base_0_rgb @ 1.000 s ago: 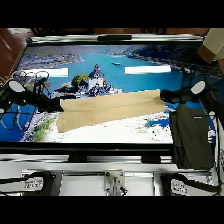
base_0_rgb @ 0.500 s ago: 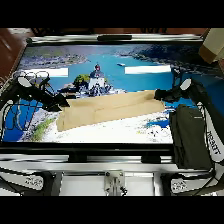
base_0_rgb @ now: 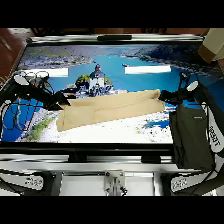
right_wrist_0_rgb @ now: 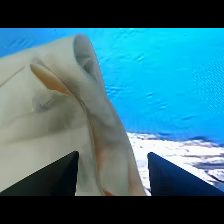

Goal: Fold the shirts.

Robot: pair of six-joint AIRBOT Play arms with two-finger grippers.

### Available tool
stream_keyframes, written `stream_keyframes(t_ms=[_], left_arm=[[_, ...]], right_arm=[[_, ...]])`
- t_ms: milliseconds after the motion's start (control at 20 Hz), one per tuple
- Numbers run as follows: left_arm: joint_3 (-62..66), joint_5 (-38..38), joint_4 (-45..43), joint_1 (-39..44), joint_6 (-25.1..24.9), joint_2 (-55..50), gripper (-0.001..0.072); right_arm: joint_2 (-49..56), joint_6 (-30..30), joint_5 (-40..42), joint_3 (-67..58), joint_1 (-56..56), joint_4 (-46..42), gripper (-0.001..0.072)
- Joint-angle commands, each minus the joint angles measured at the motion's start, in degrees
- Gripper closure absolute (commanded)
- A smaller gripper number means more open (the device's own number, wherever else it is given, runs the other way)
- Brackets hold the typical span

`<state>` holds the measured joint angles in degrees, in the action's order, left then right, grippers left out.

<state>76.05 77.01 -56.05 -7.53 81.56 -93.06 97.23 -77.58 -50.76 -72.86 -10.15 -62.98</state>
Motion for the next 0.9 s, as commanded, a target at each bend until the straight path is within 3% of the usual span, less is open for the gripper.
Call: stream_keyframes(t_ms=[0, 200, 250, 300, 350, 400, 450, 500, 850], left_arm=[[0.07, -0.04, 1.29, 0.87, -0.92, 0.96, 0.0118], [0.07, -2.05, 1.60, 4.13, -0.90, 3.06, 0.0118], [0.07, -2.54, 2.54, 5.07, -0.87, 3.48, 0.0118], [0.07, -3.10, 4.02, 6.19, -0.90, 3.74, 0.0120], [0.07, -3.67, 5.86, 7.37, -0.90, 3.69, 0.0127], [0.00, -4.85, 7.65, 8.96, -0.90, 3.50, 0.0285], [-0.22, -6.84, 9.01, 10.88, -0.92, 3.32, 0.0569], [-0.74, -10.40, 10.27, 13.68, -0.92, 3.08, 0.0664], [-2.08, -28.35, 14.08, 34.91, 2.69, -1.42, 0.0665]], right_arm=[[2.82, 3.37, -3.78, -0.04, 0.02, 8.72, 0.0172], [3.19, 3.04, -7.37, -0.04, 2.51, 9.20, 0.0187], [3.06, 3.10, -8.04, -0.07, 3.26, 9.64, 0.0475], [2.56, 3.17, -8.74, -0.09, 3.61, 10.69, 0.0627], [1.55, 4.17, -10.29, -0.17, 3.89, 12.35, 0.0642], [-0.24, 5.84, -11.78, -0.17, 3.89, 13.46, 0.0642], [-2.93, 6.32, -13.29, -0.17, 3.89, 13.62, 0.0643], [-5.95, 6.19, -14.97, -0.17, 3.89, 13.64, 0.0643], [-29.33, -3.10, -29.62, -0.15, 7.21, 9.31, 0.0643]])
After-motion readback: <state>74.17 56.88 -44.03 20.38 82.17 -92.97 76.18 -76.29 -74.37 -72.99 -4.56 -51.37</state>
